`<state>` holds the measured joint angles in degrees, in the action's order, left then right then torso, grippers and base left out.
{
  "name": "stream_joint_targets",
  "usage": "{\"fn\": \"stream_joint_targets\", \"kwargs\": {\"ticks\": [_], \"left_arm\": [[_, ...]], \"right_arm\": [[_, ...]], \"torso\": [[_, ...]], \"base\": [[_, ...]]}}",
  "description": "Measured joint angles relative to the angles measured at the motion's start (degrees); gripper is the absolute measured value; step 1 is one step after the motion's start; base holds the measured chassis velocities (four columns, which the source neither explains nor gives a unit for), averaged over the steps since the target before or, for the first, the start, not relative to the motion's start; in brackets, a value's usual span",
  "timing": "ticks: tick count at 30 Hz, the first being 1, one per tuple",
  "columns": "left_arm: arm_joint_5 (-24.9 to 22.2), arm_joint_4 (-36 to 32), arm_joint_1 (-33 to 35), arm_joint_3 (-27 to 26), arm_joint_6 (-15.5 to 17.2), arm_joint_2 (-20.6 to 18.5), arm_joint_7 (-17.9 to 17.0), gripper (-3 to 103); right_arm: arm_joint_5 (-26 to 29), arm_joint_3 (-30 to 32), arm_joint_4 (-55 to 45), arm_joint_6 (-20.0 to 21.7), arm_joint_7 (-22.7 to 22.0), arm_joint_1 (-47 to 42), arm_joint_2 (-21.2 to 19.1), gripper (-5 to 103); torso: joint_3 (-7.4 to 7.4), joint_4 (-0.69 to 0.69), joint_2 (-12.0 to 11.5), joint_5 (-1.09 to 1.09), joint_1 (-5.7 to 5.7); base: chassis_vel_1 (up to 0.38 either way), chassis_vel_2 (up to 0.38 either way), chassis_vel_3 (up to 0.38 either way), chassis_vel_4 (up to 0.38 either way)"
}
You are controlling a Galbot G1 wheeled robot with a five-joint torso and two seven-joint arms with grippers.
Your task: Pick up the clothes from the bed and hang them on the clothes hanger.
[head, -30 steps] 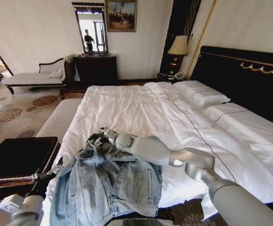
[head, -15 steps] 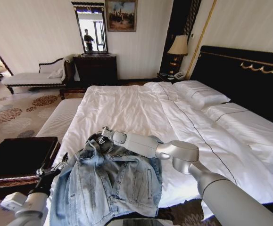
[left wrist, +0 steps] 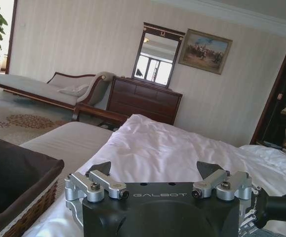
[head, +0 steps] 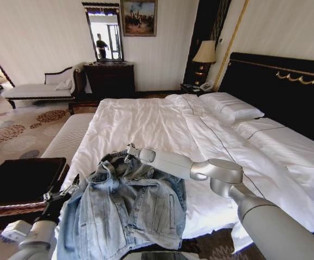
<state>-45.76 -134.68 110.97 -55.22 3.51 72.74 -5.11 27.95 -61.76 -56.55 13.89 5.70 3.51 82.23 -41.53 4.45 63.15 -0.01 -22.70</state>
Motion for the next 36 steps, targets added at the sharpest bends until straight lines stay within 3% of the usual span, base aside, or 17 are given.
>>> {"fn": "stream_joint_targets", "kwargs": {"ticks": [21, 23, 26, 27, 30, 32, 36], "left_arm": [[-1.68, 0.57, 0.32, -0.74, -0.82, 0.22, 0.23, 99], [-1.92, 0.58, 0.33, -0.91, -0.83, 0.19, 0.25, 99], [-2.65, 0.59, 0.35, -1.19, -0.84, 0.05, 0.3, 99], [-2.65, 0.59, 0.35, -1.19, -0.84, 0.05, 0.3, 99], [-2.99, 0.62, 0.29, -1.21, -0.84, -0.03, 0.29, 99], [-3.07, 0.62, 0.29, -1.21, -0.84, -0.04, 0.3, 99], [-3.51, 0.62, 0.32, -1.26, -0.93, -0.05, 0.3, 99]], "right_arm": [[-13.28, -4.5, 6.85, -7.3, 4.36, 0.36, 3.0, 102], [-13.75, -4.66, 6.77, -7.57, 4.53, 0.41, 3.01, 98], [-14.06, -5.5, 5.86, -7.66, 4.77, 0.66, 2.9, 83], [-14.06, -5.5, 5.86, -7.66, 4.77, 0.66, 2.9, 83], [-14.27, -6.23, 5.96, -7.7, 5.16, 0.78, 3.23, 66], [-14.21, -6.45, 6.19, -7.64, 5.29, 0.8, 3.44, 66], [-13.99, -7.41, 9.51, -7.93, 5.91, 0.74, 4.71, 49]], "torso": [[0.0, 0.0, 0.0, 0.01, 0.0], [0.0, 0.0, 0.0, 0.01, 0.0], [0.0, 0.0, 0.0, 0.0, 0.0], [0.0, 0.0, 0.0, 0.0, 0.0], [0.0, 0.01, 0.01, 0.01, 0.01], [0.0, 0.01, 0.01, 0.01, 0.01], [0.0, 0.0, 0.0, 0.01, 0.01]], "base": [[0.0, 0.0, 0.0, 0.0], [0.0, 0.0, 0.0, 0.0], [0.0, 0.0, 0.0, 0.0], [0.0, 0.0, 0.0, 0.0], [0.0, 0.0, 0.0, 0.0], [0.0, 0.0, 0.0, 0.0], [0.0, 0.0, 0.0, 0.0]]}}
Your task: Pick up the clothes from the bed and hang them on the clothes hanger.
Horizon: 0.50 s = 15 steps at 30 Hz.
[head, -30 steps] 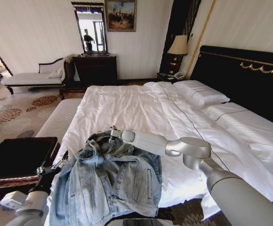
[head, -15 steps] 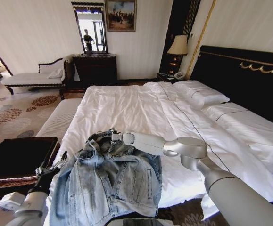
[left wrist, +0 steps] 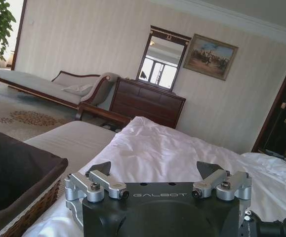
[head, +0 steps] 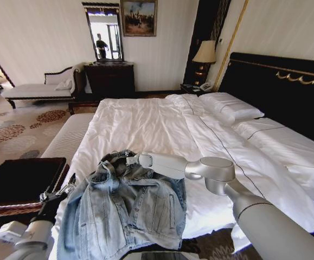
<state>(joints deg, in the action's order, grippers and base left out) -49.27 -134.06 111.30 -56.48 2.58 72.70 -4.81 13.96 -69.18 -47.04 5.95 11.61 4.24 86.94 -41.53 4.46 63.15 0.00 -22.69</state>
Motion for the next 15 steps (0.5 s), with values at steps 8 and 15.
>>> {"fn": "stream_joint_targets", "kwargs": {"ticks": [8, 15], "left_arm": [[-1.27, 0.34, -0.26, -0.67, -0.12, -0.81, 0.0, 99], [-1.39, 0.68, -0.88, -0.57, 0.13, -1.03, -0.07, 99]], "right_arm": [[0.83, -0.35, 1.19, -0.05, 0.49, 0.27, -0.25, 47], [1.72, -0.24, 0.86, 0.17, 0.5, -0.15, -0.93, 34]], "torso": [[0.0, 0.0, 0.0, 0.0, 0.0], [0.0, 0.0, 0.0, 0.0, 0.0]], "base": [[0.0, 0.0, 0.0, 0.0], [0.0, 0.0, 0.0, 0.0]]}}
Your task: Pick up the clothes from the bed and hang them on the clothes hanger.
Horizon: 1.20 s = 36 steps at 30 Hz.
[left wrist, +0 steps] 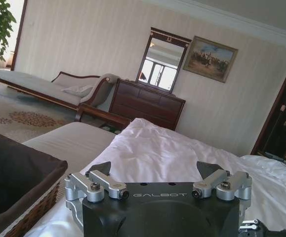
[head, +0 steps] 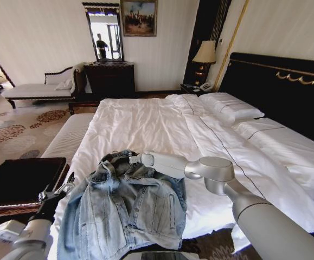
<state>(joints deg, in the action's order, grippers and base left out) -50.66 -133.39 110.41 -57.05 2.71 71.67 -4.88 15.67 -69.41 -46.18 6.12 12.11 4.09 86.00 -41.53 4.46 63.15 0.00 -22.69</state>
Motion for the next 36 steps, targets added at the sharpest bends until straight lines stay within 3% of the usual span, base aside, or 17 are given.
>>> {"fn": "stream_joint_targets", "kwargs": {"ticks": [6, 20, 28, 36], "left_arm": [[-0.05, 0.03, -0.03, 0.02, 0.08, -0.18, -0.01, 99], [-0.09, 0.05, -0.11, 0.07, 0.1, -0.19, 0.0, 99], [0.12, 0.11, -0.37, 0.56, 0.1, -0.18, 0.0, 99], [0.44, 0.06, -0.37, 0.8, 0.23, -0.16, 0.0, 99]], "right_arm": [[0.01, 0.02, 0.07, 0.01, 0.1, -0.35, 0.05, 22], [0.03, 3.3, -3.49, 0.51, -1.44, -0.54, -0.92, 22], [-1.88, 7.1, -3.72, 1.37, -5.47, -2.74, -0.49, 22], [-10.18, 12.49, 4.14, 1.44, -13.18, -7.83, 5.05, 21]], "torso": [[0.0, 0.0, 0.0, 0.0, 0.0], [0.0, -0.01, 0.0, 0.01, 0.0], [0.0, 0.0, 0.0, 0.0, 0.0], [0.0, 0.0, 0.0, 0.01, 0.0]], "base": [[0.0, 0.0, 0.0, 0.0], [0.0, 0.0, 0.0, 0.0], [0.0, 0.0, 0.0, 0.0], [0.0, 0.0, 0.0, 0.0]]}}
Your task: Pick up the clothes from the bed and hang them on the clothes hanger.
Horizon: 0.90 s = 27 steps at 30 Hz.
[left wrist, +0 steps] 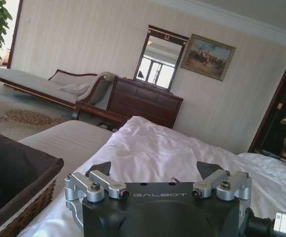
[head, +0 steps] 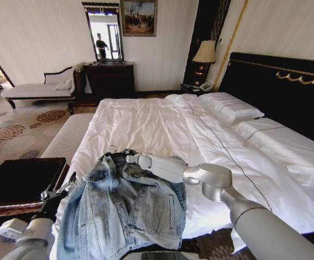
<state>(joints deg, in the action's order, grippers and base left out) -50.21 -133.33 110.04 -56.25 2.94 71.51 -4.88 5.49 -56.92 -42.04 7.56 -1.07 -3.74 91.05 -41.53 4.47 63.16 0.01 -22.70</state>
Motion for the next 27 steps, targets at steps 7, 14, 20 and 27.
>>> {"fn": "stream_joint_targets", "kwargs": {"ticks": [7, 14, 20, 27], "left_arm": [[0.02, -0.19, 0.04, -0.36, 0.12, -0.01, -0.03, 99], [0.25, -0.48, 0.18, -0.58, 0.25, 0.25, -0.13, 99], [0.33, -1.01, 0.63, -1.42, 0.48, 0.64, -0.2, 99], [1.4, -2.05, 1.05, -1.56, 1.01, 1.52, -0.33, 99]], "right_arm": [[-4.9, 8.0, 2.46, 0.05, -8.49, -3.33, 1.21, 21], [-8.43, 15.71, 1.92, -1.93, -15.96, -5.38, 1.15, 21], [-10.08, 18.43, -4.39, -1.17, -20.91, -6.69, 1.12, 21], [-11.52, 20.85, -11.42, 0.35, -24.69, -7.22, 0.53, 19]], "torso": [[0.0, 0.01, 0.0, -0.01, 0.0], [0.0, 0.0, 0.0, 0.0, 0.0], [0.0, 0.0, 0.0, 0.0, 0.0], [0.0, -0.03, 0.0, -0.01, 0.0]], "base": [[0.0, 0.0, 0.0, 0.0], [0.0, 0.0, 0.0, 0.0], [0.0, 0.0, 0.0, 0.0], [0.0, 0.0, 0.0, 0.0]]}}
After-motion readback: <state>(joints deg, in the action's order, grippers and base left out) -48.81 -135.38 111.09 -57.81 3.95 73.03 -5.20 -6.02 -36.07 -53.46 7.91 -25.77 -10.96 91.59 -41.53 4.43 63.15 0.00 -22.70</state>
